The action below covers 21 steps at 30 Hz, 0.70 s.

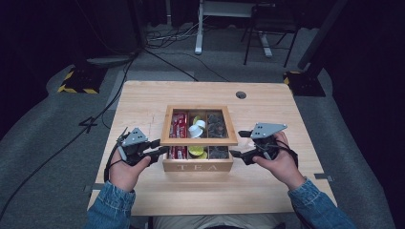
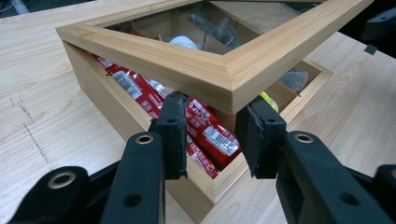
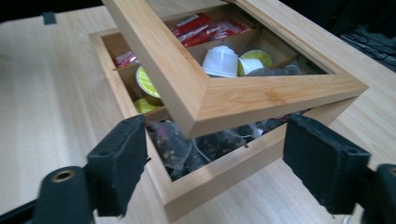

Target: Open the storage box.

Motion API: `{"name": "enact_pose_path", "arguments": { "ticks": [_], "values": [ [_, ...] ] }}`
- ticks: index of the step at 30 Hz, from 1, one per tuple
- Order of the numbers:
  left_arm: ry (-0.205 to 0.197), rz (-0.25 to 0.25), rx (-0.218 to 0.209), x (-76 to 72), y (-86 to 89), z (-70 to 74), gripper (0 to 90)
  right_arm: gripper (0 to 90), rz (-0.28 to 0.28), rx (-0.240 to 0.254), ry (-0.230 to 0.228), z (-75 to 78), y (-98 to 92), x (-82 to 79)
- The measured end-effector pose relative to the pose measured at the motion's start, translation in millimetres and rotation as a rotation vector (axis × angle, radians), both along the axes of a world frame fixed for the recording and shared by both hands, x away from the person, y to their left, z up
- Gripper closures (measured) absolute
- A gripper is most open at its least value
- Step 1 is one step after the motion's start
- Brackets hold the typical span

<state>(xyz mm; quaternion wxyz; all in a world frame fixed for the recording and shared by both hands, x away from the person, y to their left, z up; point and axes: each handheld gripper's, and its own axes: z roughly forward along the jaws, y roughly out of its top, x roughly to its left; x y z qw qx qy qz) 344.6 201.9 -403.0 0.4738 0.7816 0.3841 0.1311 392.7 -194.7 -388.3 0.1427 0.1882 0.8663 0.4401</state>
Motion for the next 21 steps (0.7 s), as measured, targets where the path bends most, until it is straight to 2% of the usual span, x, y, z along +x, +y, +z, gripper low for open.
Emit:
{"name": "enact_pose_path", "arguments": {
  "ticks": [5,10,11,13,15,21],
  "values": [
    [0.003,-0.006,0.002,1.7,-1.1,-1.5,62.6,29.9,-0.021,-0.062,-0.07,-3.7,11.0,5.6],
    [-0.008,-0.004,-0.013,1.5,-0.2,-1.1,62.4,32.9,-0.032,-0.059,-0.097,-2.3,11.2,8.3],
    [-0.017,-0.006,-0.03,1.6,0.5,-1.5,60.4,36.0,-0.025,-0.047,-0.107,-1.1,10.9,7.5],
    [-0.028,0.003,-0.036,1.8,0.8,-2.1,57.6,36.8,-0.026,-0.047,-0.113,0.0,11.0,6.9],
    [-0.046,0.021,-0.052,1.5,1.6,-2.5,51.6,37.7,-0.025,-0.051,-0.142,4.6,11.2,5.6],
    [-0.06,0.043,-0.048,-0.8,4.8,-2.0,46.9,39.5,-0.016,-0.036,-0.172,14.4,10.9,7.9]
  ]
}}
